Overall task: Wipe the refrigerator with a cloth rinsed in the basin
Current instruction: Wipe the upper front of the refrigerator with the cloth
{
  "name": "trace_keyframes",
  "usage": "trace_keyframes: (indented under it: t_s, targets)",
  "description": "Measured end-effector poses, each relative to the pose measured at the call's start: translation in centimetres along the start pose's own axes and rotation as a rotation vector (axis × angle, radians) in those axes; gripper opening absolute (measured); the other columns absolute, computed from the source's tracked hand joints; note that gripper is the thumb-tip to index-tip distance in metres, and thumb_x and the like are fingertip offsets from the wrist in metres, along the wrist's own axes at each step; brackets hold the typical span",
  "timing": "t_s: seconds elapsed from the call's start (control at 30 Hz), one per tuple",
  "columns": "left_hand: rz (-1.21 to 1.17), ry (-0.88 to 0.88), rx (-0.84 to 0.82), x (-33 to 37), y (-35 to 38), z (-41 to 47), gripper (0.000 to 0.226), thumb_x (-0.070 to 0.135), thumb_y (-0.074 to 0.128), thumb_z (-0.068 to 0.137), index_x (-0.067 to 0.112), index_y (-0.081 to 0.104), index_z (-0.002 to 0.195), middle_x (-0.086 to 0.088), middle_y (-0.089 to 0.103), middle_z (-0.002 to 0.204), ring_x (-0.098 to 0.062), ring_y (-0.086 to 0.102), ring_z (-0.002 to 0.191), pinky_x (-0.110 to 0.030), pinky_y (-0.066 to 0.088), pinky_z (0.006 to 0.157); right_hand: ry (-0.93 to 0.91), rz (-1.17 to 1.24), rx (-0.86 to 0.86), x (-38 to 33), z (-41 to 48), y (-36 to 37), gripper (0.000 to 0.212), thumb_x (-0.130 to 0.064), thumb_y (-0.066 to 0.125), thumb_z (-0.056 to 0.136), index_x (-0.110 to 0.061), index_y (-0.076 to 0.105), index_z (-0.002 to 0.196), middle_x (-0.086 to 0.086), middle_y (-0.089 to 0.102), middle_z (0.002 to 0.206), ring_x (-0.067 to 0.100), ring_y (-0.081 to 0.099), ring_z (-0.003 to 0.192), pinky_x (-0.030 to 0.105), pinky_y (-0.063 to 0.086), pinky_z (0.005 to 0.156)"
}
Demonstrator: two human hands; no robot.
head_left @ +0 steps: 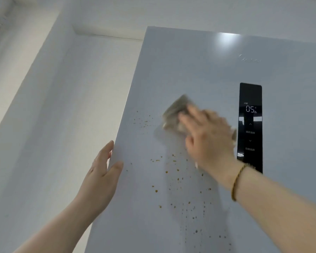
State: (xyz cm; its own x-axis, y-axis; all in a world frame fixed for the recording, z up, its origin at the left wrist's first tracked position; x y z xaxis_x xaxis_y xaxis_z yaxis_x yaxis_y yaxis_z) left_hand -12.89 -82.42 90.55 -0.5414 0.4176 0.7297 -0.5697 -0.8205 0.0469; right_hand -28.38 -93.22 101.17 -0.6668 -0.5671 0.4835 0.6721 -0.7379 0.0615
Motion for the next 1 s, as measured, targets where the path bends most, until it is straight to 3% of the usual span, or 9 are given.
trace_keyframes:
  t_s: [0.1, 0.17, 0.37, 0.53, 0.6, 0.67, 0.77, 0.9, 1.0]
  targets:
    - [-0.027, 0.002, -0.007, -0.2, -0.3, 0.3, 0.049, 0.02, 0.039, 0.094, 0.038, 0.028, 0.138, 0.016, 0.036, 0.14, -0.004, 0.033, 0.13, -0.024, 0.029, 0.091, -0.316, 0.026, -0.038, -1.0, -1.6, 0.2, 0.041, -0.015, 0.04, 0.074, -0.015, 0.069, 0.103, 0.006, 0.067, 0.113, 0.023, 0.044, 0.092, 0.035, 0.034, 0.069]
    - [-0.029, 0.001, -0.022, -0.3, -0.5, 0.4, 0.048, 0.022, 0.04, 0.094, 0.039, 0.029, 0.138, 0.016, 0.037, 0.138, -0.005, 0.038, 0.123, -0.024, 0.029, 0.09, -0.33, -0.023, -0.017, 0.6, -0.1, -0.2, 0.043, -0.015, 0.039, 0.072, -0.014, 0.07, 0.102, 0.007, 0.068, 0.11, 0.024, 0.047, 0.089, 0.031, 0.043, 0.065]
    - [-0.068, -0.064, -0.004, -1.1, -0.5, 0.0, 0.043, 0.021, 0.038, 0.095, 0.031, 0.035, 0.136, 0.012, 0.041, 0.138, -0.004, 0.038, 0.118, -0.023, 0.027, 0.089, 0.175, 0.017, 0.042, 0.9, 2.3, -0.1, 0.046, -0.007, 0.045, 0.066, -0.007, 0.067, 0.106, 0.016, 0.064, 0.115, 0.041, 0.061, 0.086, 0.046, 0.048, 0.07]
    - [-0.066, -0.1, -0.024, -1.8, -0.7, -0.4, 0.039, 0.019, 0.037, 0.095, 0.033, 0.042, 0.13, 0.009, 0.045, 0.135, -0.013, 0.043, 0.121, -0.024, 0.031, 0.088, -0.281, 0.14, -0.072, -3.7, 0.8, 0.9, 0.044, -0.021, 0.036, 0.066, -0.022, 0.073, 0.09, 0.0, 0.07, 0.105, 0.023, 0.058, 0.084, 0.028, 0.039, 0.066]
    - [-0.093, -0.1, -0.053, -2.0, -0.9, -0.5, 0.033, 0.016, 0.038, 0.094, 0.038, 0.05, 0.117, 0.012, 0.05, 0.127, -0.011, 0.048, 0.112, -0.021, 0.036, 0.081, -0.183, 0.111, -0.045, -3.3, 2.7, 0.7, 0.043, -0.019, 0.037, 0.068, -0.021, 0.072, 0.092, 0.001, 0.069, 0.106, 0.026, 0.063, 0.081, 0.03, 0.045, 0.066]
    - [-0.128, -0.109, -0.065, -2.0, -1.2, -0.5, 0.032, 0.016, 0.039, 0.094, 0.038, 0.054, 0.111, 0.016, 0.053, 0.119, -0.009, 0.05, 0.109, -0.015, 0.037, 0.072, 0.067, 0.106, -0.092, -3.3, 4.5, 0.2, 0.042, -0.012, 0.042, 0.078, -0.019, 0.064, 0.113, 0.004, 0.058, 0.127, 0.032, 0.057, 0.101, 0.039, 0.042, 0.079]
    - [-0.17, -0.129, -0.082, -2.0, -1.6, -0.5, 0.032, 0.014, 0.039, 0.094, 0.035, 0.055, 0.111, 0.016, 0.054, 0.122, -0.008, 0.051, 0.112, -0.022, 0.04, 0.086, 0.184, 0.128, -0.23, -4.7, 4.5, 1.1, 0.046, -0.014, 0.038, 0.09, -0.026, 0.041, 0.135, -0.004, 0.027, 0.149, 0.027, 0.031, 0.126, 0.037, 0.024, 0.095]
    - [-0.168, -0.152, -0.089, -2.2, -1.9, -0.8, 0.032, 0.011, 0.04, 0.092, 0.037, 0.056, 0.104, 0.012, 0.054, 0.125, -0.012, 0.048, 0.118, -0.036, 0.035, 0.106, -0.198, 0.205, -0.18, -8.4, 1.6, 1.6, 0.044, -0.02, 0.033, 0.071, -0.028, 0.073, 0.089, -0.002, 0.068, 0.109, 0.026, 0.063, 0.083, 0.03, 0.04, 0.071]
    - [-0.211, -0.173, -0.106, -2.1, -2.2, -0.9, 0.038, 0.007, 0.038, 0.092, 0.037, 0.061, 0.085, 0.015, 0.062, 0.11, -0.008, 0.053, 0.11, -0.035, 0.038, 0.102, -0.206, 0.192, -0.189, -7.0, 2.6, 1.7, 0.037, -0.01, 0.045, 0.07, -0.02, 0.073, 0.091, 0.004, 0.069, 0.109, 0.032, 0.062, 0.082, 0.038, 0.045, 0.068]
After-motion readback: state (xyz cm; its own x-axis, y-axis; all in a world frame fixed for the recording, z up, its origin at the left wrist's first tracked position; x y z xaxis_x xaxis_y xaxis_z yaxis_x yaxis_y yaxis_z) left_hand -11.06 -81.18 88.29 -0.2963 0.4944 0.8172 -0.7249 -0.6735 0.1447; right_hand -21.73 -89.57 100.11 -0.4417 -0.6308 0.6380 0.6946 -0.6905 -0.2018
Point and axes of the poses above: each hand's wrist, its own z-axis towards the middle knuckle, its own y-axis out of the palm, x = y × z, the point moved 2 cm from there along z, towards the middle knuckle
